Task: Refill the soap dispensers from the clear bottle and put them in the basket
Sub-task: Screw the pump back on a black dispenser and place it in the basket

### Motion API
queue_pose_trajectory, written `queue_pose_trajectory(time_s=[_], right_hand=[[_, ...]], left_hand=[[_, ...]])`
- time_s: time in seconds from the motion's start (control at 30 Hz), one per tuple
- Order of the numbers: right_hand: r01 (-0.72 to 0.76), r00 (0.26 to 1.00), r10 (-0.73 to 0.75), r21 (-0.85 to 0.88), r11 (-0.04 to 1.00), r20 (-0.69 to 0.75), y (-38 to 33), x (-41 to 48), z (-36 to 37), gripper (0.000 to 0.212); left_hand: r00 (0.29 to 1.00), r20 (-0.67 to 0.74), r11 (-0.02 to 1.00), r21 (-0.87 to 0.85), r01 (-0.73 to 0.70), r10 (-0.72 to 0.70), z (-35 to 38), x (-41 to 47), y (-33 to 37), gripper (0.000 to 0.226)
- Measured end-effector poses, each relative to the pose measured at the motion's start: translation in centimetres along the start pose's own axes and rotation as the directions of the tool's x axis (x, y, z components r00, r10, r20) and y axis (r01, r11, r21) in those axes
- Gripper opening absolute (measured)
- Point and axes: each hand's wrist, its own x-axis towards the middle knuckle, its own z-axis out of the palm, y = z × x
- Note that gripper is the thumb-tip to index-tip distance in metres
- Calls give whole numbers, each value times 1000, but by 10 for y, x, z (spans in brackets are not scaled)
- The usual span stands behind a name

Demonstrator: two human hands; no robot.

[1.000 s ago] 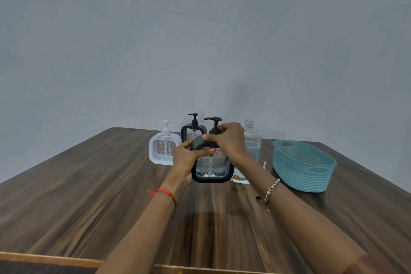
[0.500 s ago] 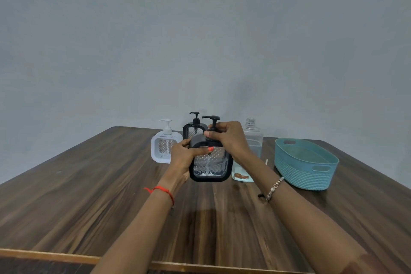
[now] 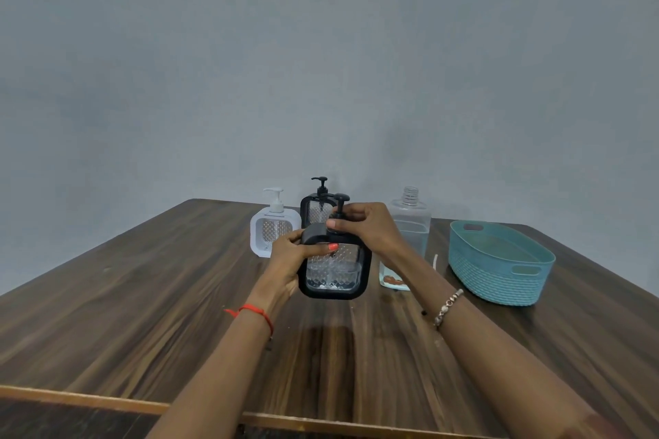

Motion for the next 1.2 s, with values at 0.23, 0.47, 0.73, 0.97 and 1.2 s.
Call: queue_pose_trajectory(time_s=[0.23,0.47,0.73,0.97,1.2], right_hand=[[7,1000,-7,24,1000,-1,3,-1,13,24],[-46,995,50,-52,998,87,13,-6,11,65],[-143,989,142,35,989,35,21,-26,-20,61],[-102,984,106,35,994,-143,-8,-27,-92,63],[-87,949,94,38,996,-300,-25,-35,-182,63]], left_hand=[[1000,-28,1000,21,2,-1,-14,-2,3,51],[998,-56,1000,5,-15,15,-23,-7,7,58],[999,-1,998,-37,-46,46,4,-4,6,51],[974,141,979,81,-188,175,71,6,6,30],[924,283,928,194,-318,258,156,14,-15,27]])
